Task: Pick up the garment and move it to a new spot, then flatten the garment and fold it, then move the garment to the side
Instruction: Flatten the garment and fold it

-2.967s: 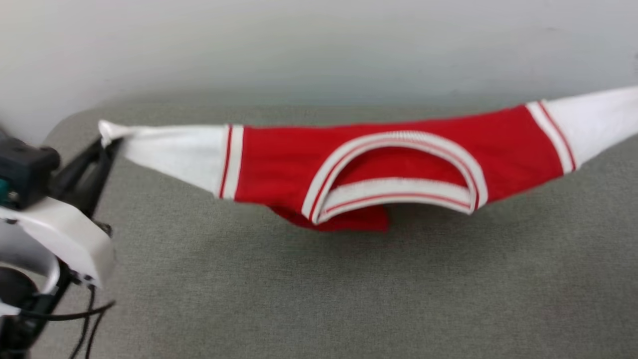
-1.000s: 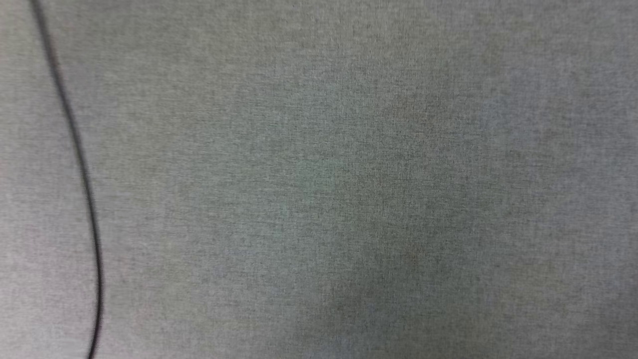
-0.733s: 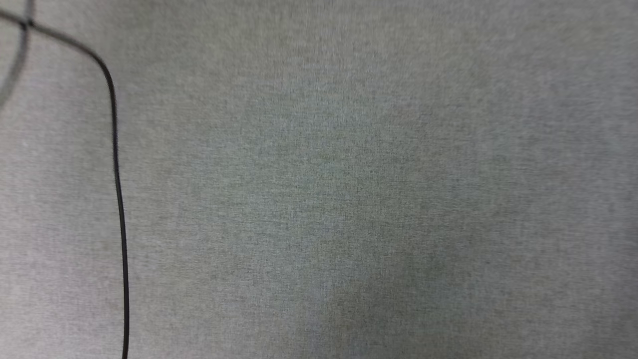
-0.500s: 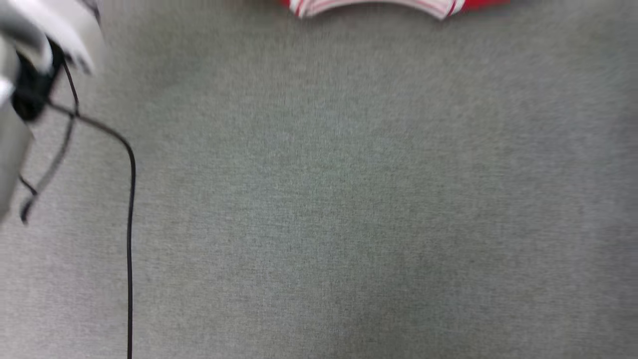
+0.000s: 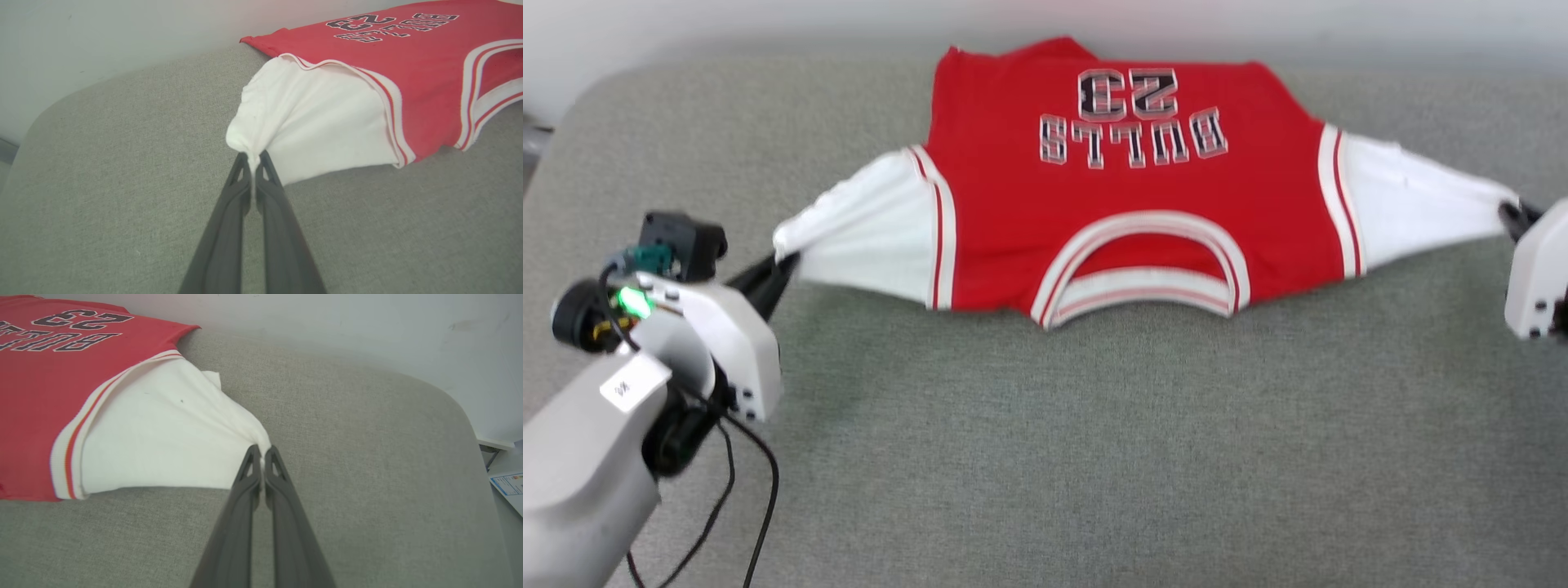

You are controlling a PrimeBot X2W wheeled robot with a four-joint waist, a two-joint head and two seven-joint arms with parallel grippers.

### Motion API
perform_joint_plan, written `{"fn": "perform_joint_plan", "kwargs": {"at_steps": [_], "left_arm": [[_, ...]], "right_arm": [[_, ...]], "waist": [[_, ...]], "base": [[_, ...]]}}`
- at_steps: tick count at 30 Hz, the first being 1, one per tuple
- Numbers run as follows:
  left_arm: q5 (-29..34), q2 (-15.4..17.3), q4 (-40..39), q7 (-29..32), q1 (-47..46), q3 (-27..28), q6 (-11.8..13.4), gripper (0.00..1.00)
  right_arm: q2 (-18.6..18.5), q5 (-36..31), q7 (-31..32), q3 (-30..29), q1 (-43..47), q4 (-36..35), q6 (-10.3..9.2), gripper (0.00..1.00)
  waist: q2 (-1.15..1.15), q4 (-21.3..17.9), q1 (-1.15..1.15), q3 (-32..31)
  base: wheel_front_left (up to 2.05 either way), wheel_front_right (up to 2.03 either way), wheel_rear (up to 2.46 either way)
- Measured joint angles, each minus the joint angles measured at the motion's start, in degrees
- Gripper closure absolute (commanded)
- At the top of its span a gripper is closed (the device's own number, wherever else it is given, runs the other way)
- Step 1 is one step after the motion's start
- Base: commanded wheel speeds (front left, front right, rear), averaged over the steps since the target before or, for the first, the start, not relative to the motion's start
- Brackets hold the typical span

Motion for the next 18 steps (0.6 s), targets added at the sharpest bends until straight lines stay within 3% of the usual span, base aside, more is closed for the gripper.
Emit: {"fn": "perform_joint_plan", "kwargs": {"at_steps": [8, 18], "left_arm": [[-4.8, 4.6, -10.8, 3.2, 12.2, -0.4, 4.8, 1.00], [-10.4, 8.8, -20.7, 4.5, 25.2, -1.3, 8.7, 1.00]], "right_arm": [[0.4, 2.0, 4.2, -4.8, 11.5, -4.7, 0.00, 1.00], [2.1, 4.5, 15.9, -11.7, 26.6, -14.5, 0.00, 1.00]], "waist": [[0.00, 0.5, 0.00, -6.1], [0.00, 0.4, 0.00, -11.1]], "base": [[0.00, 0.00, 0.00], [0.00, 0.00, 0.00]]}}
